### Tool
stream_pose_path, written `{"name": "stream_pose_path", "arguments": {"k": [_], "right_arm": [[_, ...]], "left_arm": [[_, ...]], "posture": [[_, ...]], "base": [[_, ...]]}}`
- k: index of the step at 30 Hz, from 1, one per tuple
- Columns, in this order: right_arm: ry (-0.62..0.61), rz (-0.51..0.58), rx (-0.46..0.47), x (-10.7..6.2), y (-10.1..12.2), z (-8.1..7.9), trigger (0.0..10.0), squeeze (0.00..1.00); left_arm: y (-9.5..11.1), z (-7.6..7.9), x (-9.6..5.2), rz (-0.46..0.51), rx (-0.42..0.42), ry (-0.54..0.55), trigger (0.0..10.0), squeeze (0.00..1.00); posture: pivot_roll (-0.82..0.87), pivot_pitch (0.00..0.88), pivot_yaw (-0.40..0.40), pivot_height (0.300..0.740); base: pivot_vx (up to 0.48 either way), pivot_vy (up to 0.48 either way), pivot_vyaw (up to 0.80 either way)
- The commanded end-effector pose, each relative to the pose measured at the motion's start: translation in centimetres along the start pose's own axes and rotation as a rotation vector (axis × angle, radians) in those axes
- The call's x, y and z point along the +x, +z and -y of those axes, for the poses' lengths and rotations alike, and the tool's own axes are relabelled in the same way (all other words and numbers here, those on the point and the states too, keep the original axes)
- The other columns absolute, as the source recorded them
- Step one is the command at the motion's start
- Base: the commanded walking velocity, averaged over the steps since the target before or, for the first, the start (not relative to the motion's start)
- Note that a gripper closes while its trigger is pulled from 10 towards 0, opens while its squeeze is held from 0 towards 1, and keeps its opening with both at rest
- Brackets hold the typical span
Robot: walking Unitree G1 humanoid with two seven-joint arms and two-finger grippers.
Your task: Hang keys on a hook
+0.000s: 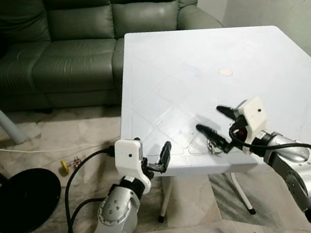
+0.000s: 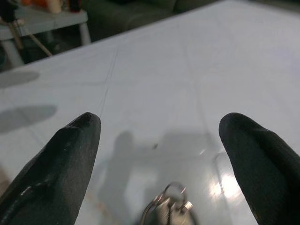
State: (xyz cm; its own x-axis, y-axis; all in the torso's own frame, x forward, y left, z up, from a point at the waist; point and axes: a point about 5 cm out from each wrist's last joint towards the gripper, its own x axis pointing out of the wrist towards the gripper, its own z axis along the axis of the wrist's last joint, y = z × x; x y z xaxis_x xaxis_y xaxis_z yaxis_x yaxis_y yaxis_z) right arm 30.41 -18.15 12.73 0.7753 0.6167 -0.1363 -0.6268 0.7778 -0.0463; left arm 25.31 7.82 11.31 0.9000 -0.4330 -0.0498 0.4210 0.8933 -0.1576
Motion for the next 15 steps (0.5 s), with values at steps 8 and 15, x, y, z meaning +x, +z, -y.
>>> {"name": "stream_pose_path", "arguments": {"k": [8,15], "right_arm": [[0.046,-0.035,0.101,-0.4,-0.6,0.2,10.0,0.0],[0.035,-0.063,0.121,-0.3,-1.0,0.2,10.0,0.0]], "left_arm": [[0.4,0.6,-0.5,0.002,-0.012,-0.006,10.0,0.0],[0.3,0.8,-0.7,-0.004,-0.016,-0.007,10.0,0.0]], "posture": [[0.06,0.124,-0.108,0.74],[0.06,0.125,-0.108,0.74]], "base": [[0.0,0.0,0.0],[0.0,0.0,0.0]]}}
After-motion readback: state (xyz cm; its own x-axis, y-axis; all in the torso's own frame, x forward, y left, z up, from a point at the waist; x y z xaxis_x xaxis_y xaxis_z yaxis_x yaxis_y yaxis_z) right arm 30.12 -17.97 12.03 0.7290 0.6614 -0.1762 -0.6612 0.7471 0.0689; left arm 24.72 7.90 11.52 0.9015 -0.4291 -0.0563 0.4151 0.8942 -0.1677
